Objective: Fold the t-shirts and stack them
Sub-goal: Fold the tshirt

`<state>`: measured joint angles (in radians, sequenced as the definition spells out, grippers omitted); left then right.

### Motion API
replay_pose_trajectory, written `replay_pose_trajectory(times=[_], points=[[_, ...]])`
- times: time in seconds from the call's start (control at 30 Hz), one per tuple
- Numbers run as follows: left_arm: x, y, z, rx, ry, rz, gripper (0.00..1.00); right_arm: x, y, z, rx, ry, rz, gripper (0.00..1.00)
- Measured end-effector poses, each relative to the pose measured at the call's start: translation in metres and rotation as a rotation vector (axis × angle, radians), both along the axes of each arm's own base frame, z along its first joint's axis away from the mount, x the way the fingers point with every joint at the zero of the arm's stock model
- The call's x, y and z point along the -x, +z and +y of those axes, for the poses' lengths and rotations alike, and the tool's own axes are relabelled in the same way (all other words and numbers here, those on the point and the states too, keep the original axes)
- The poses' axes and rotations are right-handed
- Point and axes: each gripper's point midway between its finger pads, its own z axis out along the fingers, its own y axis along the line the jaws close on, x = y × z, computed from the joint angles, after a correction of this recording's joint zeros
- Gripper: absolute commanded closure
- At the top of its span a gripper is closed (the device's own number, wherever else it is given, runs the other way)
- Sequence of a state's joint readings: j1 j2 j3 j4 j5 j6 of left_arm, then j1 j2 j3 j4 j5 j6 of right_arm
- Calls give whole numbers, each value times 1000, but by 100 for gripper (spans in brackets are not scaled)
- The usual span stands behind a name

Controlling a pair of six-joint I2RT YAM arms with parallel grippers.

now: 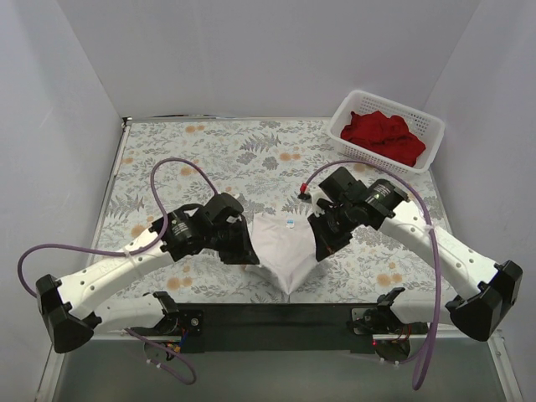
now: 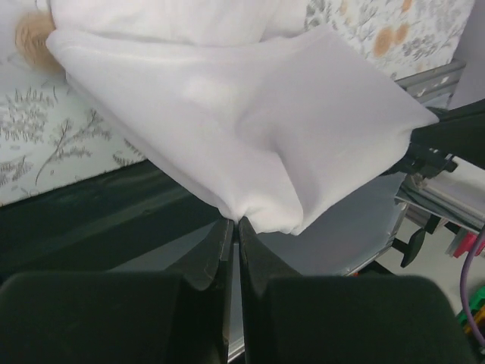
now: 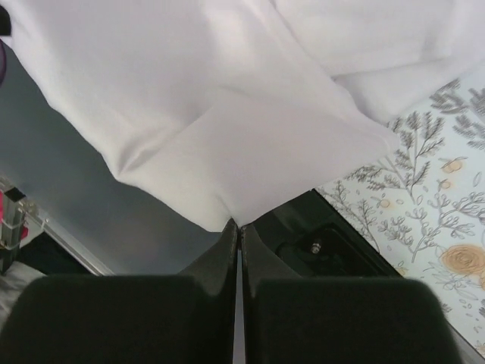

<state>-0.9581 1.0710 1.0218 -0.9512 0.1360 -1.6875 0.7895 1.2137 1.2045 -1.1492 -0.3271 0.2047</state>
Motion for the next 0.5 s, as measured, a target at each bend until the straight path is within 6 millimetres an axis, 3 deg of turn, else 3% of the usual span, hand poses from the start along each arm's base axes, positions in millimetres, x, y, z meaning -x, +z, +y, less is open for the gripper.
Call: replay_pose_trajectory(times=[0.1, 0.3, 0.5], points=[[-29, 7, -5, 19, 30, -36, 100, -26, 5, 4, 3, -50, -36, 99], [-87, -19, 8, -17, 127, -29, 100, -69, -17, -17, 82, -165, -15, 99], [-109, -41, 7, -40, 116, -8, 100, -98, -37, -32, 118, -223, 10, 99]])
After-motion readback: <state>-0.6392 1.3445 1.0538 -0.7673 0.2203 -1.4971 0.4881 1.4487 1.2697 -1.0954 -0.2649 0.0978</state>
